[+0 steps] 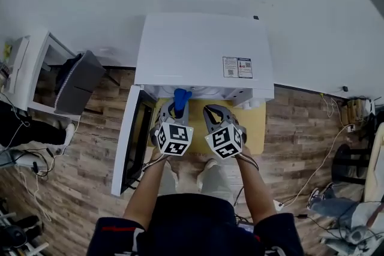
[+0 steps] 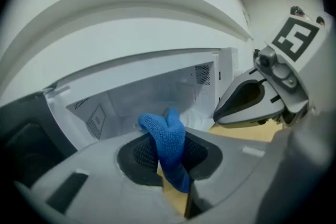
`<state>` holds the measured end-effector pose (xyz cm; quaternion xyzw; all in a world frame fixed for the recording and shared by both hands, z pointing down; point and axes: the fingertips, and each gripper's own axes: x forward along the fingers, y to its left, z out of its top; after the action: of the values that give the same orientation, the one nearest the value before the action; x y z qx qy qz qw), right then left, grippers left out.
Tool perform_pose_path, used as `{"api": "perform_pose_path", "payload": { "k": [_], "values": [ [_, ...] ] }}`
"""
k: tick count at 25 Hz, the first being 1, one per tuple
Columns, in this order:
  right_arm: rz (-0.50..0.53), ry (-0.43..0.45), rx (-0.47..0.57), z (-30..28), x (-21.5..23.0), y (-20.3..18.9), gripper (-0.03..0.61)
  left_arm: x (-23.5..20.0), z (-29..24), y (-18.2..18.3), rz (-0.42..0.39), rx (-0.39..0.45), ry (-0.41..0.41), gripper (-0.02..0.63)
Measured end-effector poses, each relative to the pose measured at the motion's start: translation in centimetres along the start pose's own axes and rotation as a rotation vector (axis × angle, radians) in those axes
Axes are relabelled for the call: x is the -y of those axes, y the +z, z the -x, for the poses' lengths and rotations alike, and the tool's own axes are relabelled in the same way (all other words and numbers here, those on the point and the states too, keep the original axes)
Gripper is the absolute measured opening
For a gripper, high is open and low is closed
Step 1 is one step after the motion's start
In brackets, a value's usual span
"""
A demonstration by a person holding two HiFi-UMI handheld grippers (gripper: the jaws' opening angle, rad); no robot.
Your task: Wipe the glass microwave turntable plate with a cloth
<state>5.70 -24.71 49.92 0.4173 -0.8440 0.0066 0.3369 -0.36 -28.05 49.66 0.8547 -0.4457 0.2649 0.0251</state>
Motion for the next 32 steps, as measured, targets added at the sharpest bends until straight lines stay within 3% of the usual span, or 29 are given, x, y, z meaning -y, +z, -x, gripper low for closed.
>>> {"api": "perform_pose_path", "payload": {
  "k": [10, 17, 24, 32],
  "values": [
    [-0.128, -0.011, 0.021, 5.3, 1.6, 4.3, 0.011, 1.7, 5.2, 3.7, 0.017, -0.034, -0.075, 0.066],
    [-0.236, -0.059, 0.128, 9.1, 3.4, 8.3, 0.011, 0.9, 8.7, 7.2, 0.023, -0.011, -0.078, 0.066],
    [-0.165, -0.118, 0.212, 12.7, 3.3, 12.3, 0.011, 0.3, 12.6, 10.8, 0.017, 0.072, -0.073, 0.066],
    [-0.228, -0.195, 0.357, 17.1, 3.9, 16.4, 0.009, -2.0, 17.0, 15.1, -0.008, 0.193, -0.039, 0.066]
  ]
}}
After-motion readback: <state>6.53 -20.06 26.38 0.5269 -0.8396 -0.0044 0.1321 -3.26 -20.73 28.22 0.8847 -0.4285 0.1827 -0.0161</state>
